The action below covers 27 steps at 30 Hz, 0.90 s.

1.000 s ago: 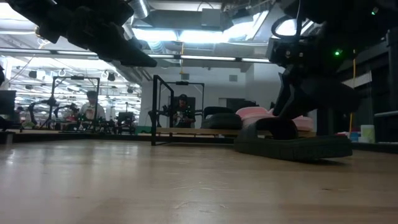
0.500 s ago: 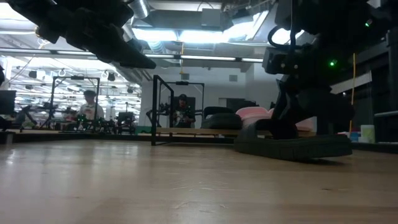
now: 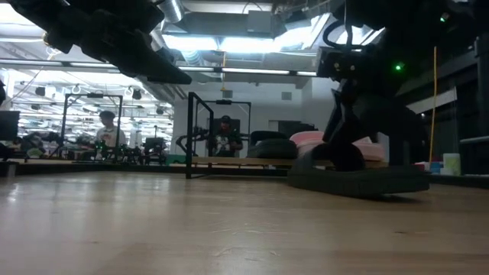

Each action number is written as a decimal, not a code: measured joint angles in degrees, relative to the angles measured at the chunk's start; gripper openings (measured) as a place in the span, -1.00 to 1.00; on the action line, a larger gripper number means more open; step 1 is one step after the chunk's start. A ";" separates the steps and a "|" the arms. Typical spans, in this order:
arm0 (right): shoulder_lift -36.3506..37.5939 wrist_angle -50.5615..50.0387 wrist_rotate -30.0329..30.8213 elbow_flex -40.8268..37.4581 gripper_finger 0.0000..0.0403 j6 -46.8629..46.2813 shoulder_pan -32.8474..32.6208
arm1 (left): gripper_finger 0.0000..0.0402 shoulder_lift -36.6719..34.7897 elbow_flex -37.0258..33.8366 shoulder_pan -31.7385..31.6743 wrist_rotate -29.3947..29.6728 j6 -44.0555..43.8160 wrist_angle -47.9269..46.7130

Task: Pick and place slides into the shelf
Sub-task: Put the black slide on the shelf

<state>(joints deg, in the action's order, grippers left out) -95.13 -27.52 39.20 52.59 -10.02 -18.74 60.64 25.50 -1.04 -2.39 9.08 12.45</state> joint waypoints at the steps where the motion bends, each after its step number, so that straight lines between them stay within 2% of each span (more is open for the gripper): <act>1: 0.02 0.04 0.00 0.04 -0.34 0.00 0.00 | -0.22 -0.02 0.00 0.00 0.00 0.00 0.00; 15: 0.02 -1.03 0.09 0.04 -0.35 0.00 -0.02 | -0.22 0.00 0.00 0.00 0.00 -0.04 0.00; 27: 0.02 -1.81 -2.08 0.04 -0.60 -0.17 0.00 | -0.22 -0.02 0.00 0.00 0.00 -0.11 0.02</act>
<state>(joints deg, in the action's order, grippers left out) -95.11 -29.32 37.13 52.62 -10.19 -18.74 60.62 25.50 -1.04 -2.39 8.97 12.47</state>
